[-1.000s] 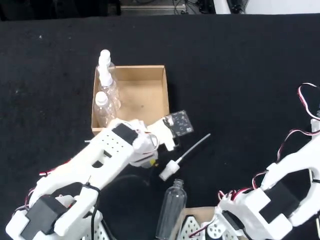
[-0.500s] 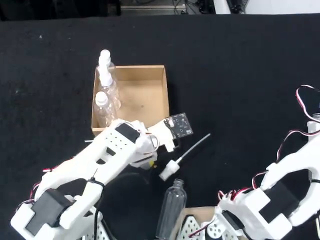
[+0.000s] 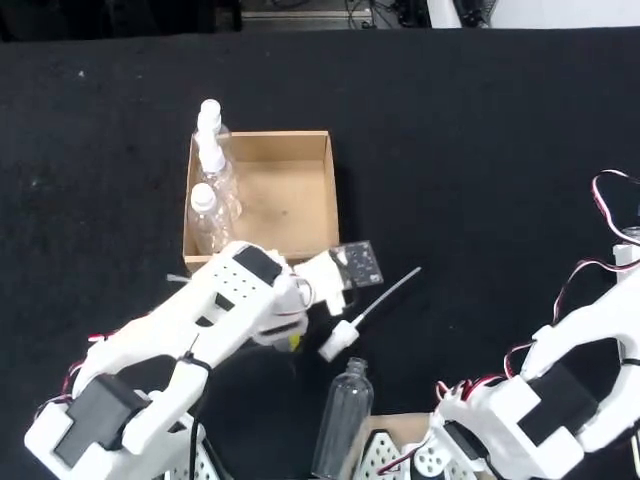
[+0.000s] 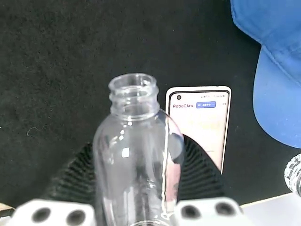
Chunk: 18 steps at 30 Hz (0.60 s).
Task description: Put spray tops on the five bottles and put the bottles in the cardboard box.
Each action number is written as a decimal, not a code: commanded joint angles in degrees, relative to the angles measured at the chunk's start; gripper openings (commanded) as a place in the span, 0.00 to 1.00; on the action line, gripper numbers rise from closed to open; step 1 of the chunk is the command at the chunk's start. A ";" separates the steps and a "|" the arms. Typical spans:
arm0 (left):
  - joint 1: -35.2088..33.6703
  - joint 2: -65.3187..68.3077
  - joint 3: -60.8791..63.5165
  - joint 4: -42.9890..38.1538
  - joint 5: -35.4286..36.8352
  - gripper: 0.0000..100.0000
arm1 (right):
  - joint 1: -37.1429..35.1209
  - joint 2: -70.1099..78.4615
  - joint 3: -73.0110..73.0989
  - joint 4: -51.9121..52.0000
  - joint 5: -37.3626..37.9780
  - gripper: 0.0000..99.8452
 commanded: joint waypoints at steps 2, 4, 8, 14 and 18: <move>0.66 -0.79 -5.76 8.35 -0.44 0.24 | 1.14 -3.82 -0.40 -0.09 0.53 0.03; 0.84 -0.79 -8.13 10.37 -0.44 0.24 | 1.14 -3.82 -0.22 -0.09 0.53 0.03; 0.66 -0.79 -11.12 10.02 -0.44 0.24 | 1.14 -3.82 -0.31 -0.09 0.53 0.03; -0.22 -0.09 -6.64 -0.35 -0.53 0.25 | 1.14 -3.82 -0.40 -0.09 0.53 0.03; -1.54 -0.09 -2.59 -5.10 -6.68 0.25 | 1.14 -3.82 -0.48 -0.09 0.53 0.03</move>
